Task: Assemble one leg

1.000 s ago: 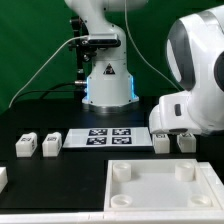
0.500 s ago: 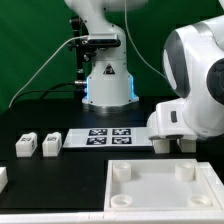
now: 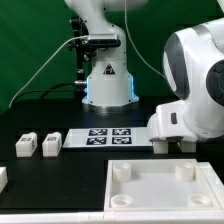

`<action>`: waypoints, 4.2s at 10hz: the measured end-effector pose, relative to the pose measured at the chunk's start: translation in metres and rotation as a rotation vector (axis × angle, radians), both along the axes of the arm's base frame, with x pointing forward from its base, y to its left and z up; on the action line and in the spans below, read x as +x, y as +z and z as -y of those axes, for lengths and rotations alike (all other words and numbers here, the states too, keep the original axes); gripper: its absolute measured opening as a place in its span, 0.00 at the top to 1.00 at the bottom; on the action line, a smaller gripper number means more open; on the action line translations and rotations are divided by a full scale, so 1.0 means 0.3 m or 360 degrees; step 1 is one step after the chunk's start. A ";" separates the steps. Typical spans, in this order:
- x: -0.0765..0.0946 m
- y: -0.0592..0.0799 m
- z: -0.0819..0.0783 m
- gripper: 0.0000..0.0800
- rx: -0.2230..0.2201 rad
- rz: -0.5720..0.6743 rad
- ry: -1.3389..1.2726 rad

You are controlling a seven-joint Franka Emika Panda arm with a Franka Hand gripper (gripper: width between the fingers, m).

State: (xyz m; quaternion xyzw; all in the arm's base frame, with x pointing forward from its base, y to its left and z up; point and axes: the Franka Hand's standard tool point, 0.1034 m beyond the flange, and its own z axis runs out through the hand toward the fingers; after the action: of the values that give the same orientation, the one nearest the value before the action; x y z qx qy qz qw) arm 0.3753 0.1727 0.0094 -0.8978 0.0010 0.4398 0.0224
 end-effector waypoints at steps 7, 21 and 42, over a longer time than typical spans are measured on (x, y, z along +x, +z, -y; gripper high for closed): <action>0.000 0.000 0.000 0.64 0.0000 0.0000 0.0000; 0.500 0.493 0.193 0.64 0.0098 0.1379 -0.0098; 0.796 0.318 0.195 0.64 0.0126 0.2221 0.0100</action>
Offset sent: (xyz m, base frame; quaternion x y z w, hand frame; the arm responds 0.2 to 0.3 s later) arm 0.0000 0.0000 0.0000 0.0000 0.0000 0.0000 1.0000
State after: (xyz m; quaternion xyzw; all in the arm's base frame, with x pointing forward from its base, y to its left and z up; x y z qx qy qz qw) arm 0.6140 0.1142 0.1049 -0.9686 -0.0557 -0.2395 0.0376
